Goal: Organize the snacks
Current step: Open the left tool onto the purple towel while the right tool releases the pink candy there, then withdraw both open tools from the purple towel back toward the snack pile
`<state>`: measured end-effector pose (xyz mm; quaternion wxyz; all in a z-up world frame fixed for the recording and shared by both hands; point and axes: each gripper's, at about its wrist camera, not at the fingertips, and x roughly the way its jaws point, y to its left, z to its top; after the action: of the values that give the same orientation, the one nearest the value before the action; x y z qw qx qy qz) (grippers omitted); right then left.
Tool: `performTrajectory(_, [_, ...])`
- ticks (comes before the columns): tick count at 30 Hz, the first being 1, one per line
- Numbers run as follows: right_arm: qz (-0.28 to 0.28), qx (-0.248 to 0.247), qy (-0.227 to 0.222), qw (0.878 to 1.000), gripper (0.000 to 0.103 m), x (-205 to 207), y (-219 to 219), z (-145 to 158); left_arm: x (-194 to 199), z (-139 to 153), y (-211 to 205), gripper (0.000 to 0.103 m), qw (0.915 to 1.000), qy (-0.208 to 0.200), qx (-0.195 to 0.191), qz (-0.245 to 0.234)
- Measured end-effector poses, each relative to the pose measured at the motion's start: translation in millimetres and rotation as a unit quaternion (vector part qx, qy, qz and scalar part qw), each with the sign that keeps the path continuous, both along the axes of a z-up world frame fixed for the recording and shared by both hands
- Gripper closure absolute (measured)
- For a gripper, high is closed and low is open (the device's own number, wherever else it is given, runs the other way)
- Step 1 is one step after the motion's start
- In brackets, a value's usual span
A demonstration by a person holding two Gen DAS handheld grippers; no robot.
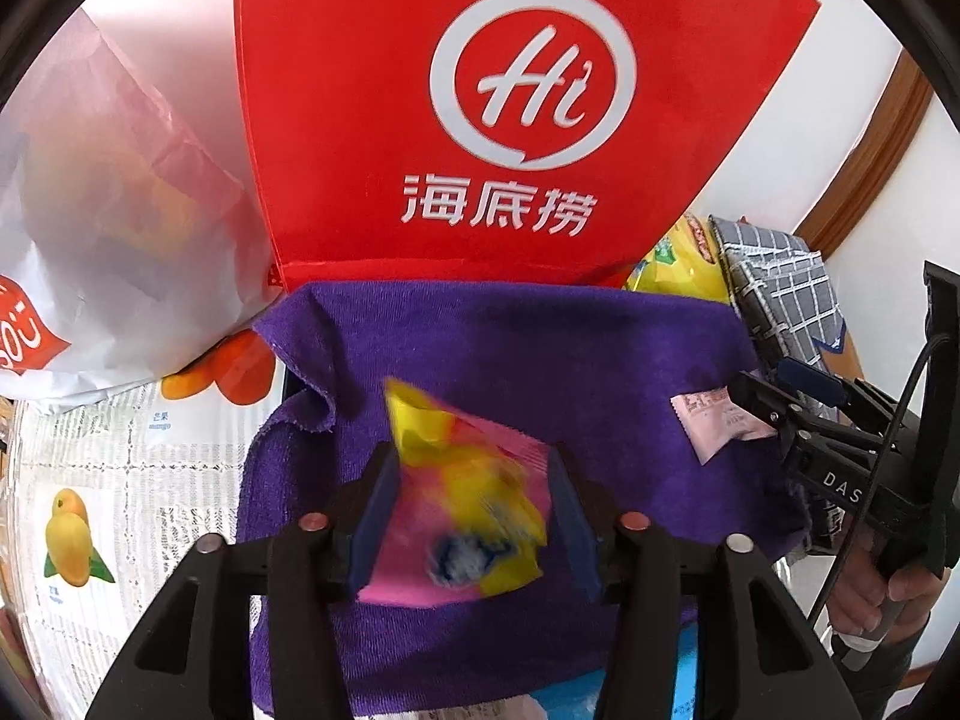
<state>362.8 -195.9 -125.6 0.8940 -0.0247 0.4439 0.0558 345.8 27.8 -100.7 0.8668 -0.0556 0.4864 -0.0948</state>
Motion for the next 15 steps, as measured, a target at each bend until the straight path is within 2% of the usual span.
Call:
performTrajectory(5, [-0.013,-0.005,-0.001,1.000,0.035,-6,-8,21,-11,14,-2,0.040,0.9999,-0.011,0.001,-0.002])
performTrajectory(8, [-0.017,-0.007,-0.012,1.000,0.028,-18,-7,30,-17,23,-7,0.038,0.9998,-0.018,0.009,-0.005])
performTrajectory(10, [-0.021,-0.002,-0.015,1.000,0.027,-29,-6,37,-21,27,-8,0.035,0.9997,-0.020,0.016,-0.003])
performTrajectory(15, [-0.043,-0.028,-0.032,0.998,0.022,-50,-6,52,-30,43,-11,0.035,0.9989,-0.031,0.033,0.008])
